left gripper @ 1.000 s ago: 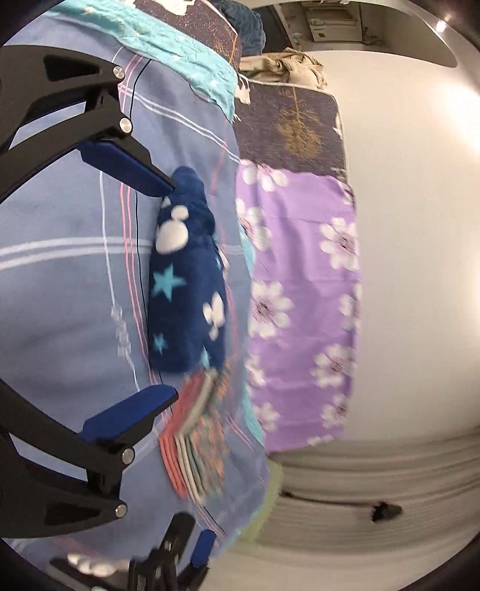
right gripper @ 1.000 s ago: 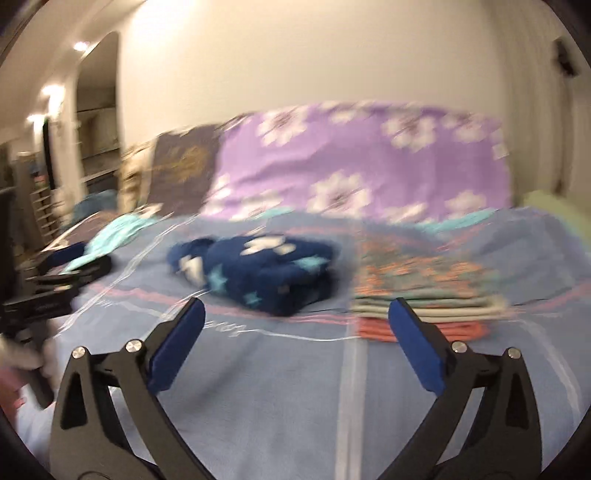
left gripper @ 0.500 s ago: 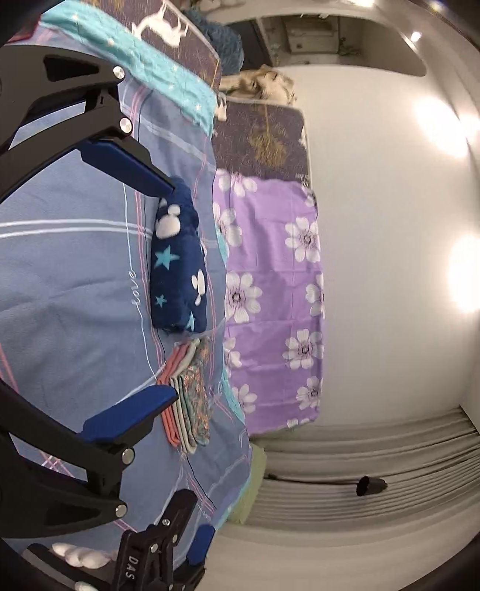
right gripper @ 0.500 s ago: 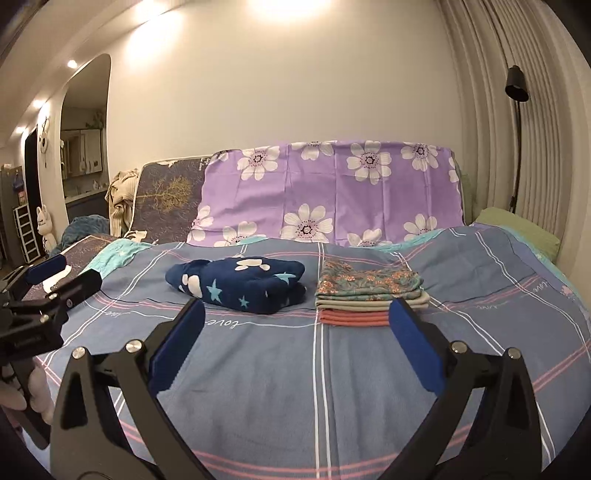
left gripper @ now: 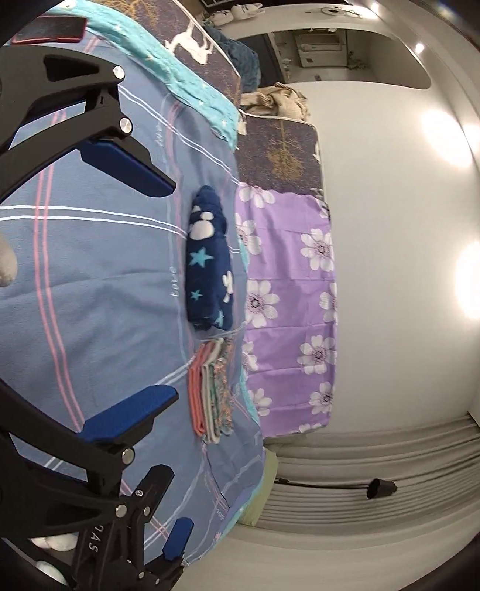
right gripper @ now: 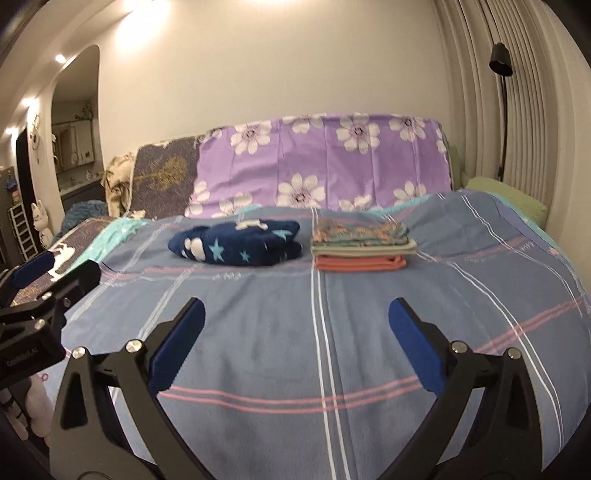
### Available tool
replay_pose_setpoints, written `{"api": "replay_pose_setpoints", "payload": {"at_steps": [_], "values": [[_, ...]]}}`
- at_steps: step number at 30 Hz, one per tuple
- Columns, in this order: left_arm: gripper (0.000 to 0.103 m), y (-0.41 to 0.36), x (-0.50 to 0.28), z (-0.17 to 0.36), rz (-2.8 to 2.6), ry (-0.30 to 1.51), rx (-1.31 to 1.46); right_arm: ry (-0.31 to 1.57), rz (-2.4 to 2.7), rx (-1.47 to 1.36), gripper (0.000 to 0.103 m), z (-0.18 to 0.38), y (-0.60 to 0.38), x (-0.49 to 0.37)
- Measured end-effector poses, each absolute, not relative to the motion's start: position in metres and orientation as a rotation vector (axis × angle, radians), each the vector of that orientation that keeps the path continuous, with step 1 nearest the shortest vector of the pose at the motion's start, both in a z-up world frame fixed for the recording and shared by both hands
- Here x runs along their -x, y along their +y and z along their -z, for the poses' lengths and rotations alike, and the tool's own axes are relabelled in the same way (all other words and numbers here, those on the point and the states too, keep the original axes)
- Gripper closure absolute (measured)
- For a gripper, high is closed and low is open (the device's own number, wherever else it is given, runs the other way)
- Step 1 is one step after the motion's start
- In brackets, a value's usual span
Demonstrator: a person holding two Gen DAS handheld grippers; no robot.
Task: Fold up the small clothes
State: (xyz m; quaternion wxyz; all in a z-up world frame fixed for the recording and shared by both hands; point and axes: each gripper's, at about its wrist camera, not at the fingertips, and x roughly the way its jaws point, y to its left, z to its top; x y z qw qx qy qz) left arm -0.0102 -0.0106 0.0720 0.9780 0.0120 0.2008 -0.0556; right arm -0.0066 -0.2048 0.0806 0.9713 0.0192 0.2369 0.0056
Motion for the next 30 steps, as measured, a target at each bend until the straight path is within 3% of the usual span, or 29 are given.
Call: {"api": "replay_pose_setpoints", "payload": {"at_steps": [30], "values": [[0.001, -0.034, 0.008, -0.047, 0.04, 0.469, -0.094, 0.514, 0.014, -0.023, 0.002, -0.063, -0.205, 0.003]]}}
